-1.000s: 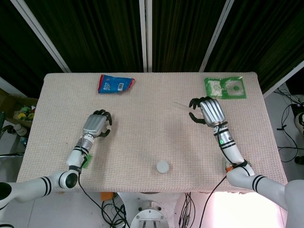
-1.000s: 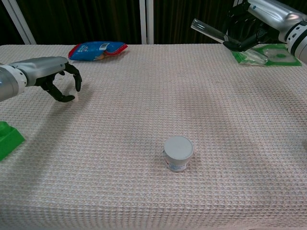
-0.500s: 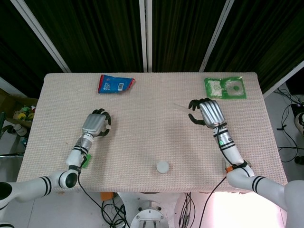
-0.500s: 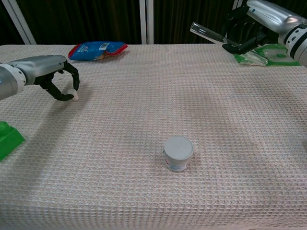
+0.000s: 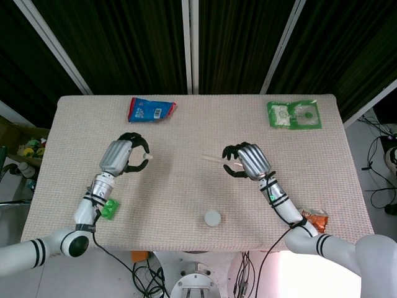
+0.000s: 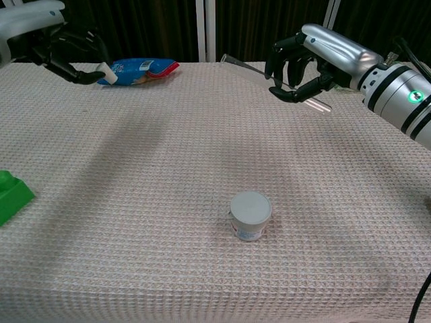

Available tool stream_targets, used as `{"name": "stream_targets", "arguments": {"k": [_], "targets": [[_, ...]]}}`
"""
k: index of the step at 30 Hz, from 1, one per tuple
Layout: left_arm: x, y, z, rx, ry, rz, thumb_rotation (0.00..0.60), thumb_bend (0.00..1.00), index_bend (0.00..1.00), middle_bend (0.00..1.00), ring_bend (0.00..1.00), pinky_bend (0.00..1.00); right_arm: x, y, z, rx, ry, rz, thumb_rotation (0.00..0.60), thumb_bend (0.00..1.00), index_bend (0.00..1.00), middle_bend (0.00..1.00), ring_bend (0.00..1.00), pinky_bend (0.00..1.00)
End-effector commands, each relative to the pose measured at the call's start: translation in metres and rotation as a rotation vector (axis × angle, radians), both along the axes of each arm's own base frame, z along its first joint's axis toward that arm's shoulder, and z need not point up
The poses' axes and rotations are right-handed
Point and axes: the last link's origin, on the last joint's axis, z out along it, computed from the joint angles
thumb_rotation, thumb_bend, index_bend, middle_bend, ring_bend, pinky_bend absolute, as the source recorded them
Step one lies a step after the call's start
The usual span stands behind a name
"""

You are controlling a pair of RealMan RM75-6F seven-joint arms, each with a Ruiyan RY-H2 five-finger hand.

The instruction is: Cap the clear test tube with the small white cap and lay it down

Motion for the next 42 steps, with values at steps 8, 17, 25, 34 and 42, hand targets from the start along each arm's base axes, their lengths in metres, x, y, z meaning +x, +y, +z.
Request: {"name": "stream_targets", "arguments": {"k": [8,17,25,34,42], "targets": [[0.039,-0.016,0.026,-0.069,-0.17,-0.128,0.6,0.44,0.61,0.38,0.21,0.18,0.027,0.005,-0.023,-0.023,-0.101,0.1,0.6,0.52,0.8,0.71,0.55,0.53],[0.047,-0.015,0.019,-0.094,-0.226,-0.12,0.6,0.45,0.61,0.38,0.21,0.18,0.032,0.008,-0.042,-0.035,-0.229,0.11,0.6,0.52,0.8,0.71,0.55,0.54],[0.049,-0.013,0.016,-0.06,-0.25,-0.1,0.599,0.45,0.61,0.37,0.21,0.18,0.036,0.005,-0.055,-0.024,-0.29,0.102,0.6,0.52,0.8,0.71,0.55,0.54],[0.053,-0.013,0.012,-0.054,-0.275,-0.084,0.6,0.45,0.61,0.37,0.21,0.18,0.046,0.001,-0.06,-0.007,-0.322,0.108,0.6,0.52,0.8,0.71,0.55,0.54],[0.056,-0.014,0.012,-0.046,-0.29,-0.086,0.599,0.45,0.61,0.37,0.21,0.18,0.049,-0.001,-0.059,-0.014,-0.327,0.109,0.6,0.52,0.8,0.71,0.55,0.54]]}}
